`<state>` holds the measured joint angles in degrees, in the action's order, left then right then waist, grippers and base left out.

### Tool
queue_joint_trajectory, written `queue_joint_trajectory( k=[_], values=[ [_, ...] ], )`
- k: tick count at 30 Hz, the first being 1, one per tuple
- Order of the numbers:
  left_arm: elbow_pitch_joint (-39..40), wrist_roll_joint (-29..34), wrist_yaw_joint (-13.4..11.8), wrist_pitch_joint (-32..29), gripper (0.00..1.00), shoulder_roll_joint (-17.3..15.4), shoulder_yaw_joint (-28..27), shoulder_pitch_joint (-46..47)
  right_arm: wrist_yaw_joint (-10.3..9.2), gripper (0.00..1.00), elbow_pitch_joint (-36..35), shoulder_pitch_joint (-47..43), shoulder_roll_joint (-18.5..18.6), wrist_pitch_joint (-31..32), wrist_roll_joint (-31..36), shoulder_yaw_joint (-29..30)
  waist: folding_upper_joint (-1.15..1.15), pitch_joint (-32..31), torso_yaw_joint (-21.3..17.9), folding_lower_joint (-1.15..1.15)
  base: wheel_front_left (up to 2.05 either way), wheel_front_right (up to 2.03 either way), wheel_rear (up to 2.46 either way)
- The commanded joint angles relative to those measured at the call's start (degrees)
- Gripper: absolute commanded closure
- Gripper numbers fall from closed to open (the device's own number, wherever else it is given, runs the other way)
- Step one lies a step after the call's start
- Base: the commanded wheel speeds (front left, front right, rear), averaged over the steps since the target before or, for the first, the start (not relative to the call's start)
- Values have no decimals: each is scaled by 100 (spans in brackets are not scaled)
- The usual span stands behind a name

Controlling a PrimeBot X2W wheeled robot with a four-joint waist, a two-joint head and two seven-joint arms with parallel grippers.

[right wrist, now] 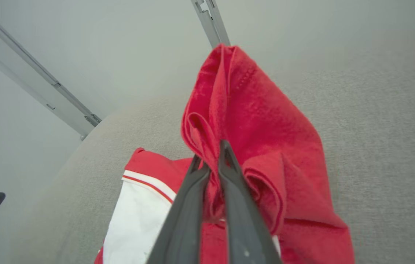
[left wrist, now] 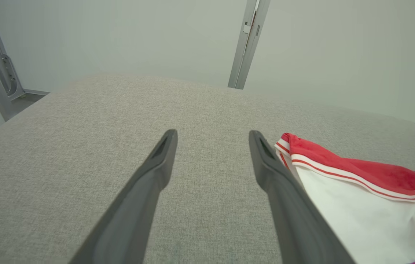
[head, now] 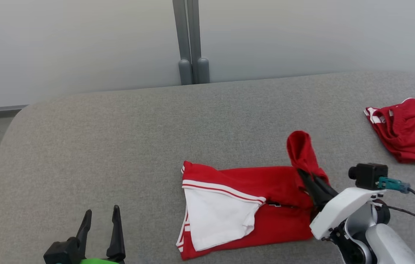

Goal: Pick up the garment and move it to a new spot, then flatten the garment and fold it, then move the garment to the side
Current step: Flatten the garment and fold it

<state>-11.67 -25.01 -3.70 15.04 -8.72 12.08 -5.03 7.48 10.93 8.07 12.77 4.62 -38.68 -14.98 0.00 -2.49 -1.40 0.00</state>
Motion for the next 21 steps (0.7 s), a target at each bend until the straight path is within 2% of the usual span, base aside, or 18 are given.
queue_joint_trajectory(
  k=[1, 5, 10, 17, 21],
  values=[
    [-16, 27, 38, 17, 0, -12, -16, -3, 1, 100, -116, -93, -75, 76, -70, -88, 0, -38, 111, 0, 0, 0, 0],
    [-38, 41, 58, 17, 0, 15, -17, 2, 1, 100, -260, -60, -335, 250, -232, -380, 0, -47, 224, 0, 0, 0, 0],
    [-60, 53, 100, 17, 0, 28, 0, 45, 1, 100, -18, 128, -651, 292, -270, -876, 0, -18, 367, 0, 0, 0, 0],
    [-91, 98, 112, 16, 0, 46, 48, 115, 1, 100, 820, 536, -934, -47, -376, -1284, 0, 45, 541, 0, 0, 0, 0],
    [-156, 83, 163, 16, 0, 15, 46, 173, 1, 100, 1273, 801, -968, -249, -489, -1513, 0, 82, 622, 0, 0, 0, 0]
  ],
)
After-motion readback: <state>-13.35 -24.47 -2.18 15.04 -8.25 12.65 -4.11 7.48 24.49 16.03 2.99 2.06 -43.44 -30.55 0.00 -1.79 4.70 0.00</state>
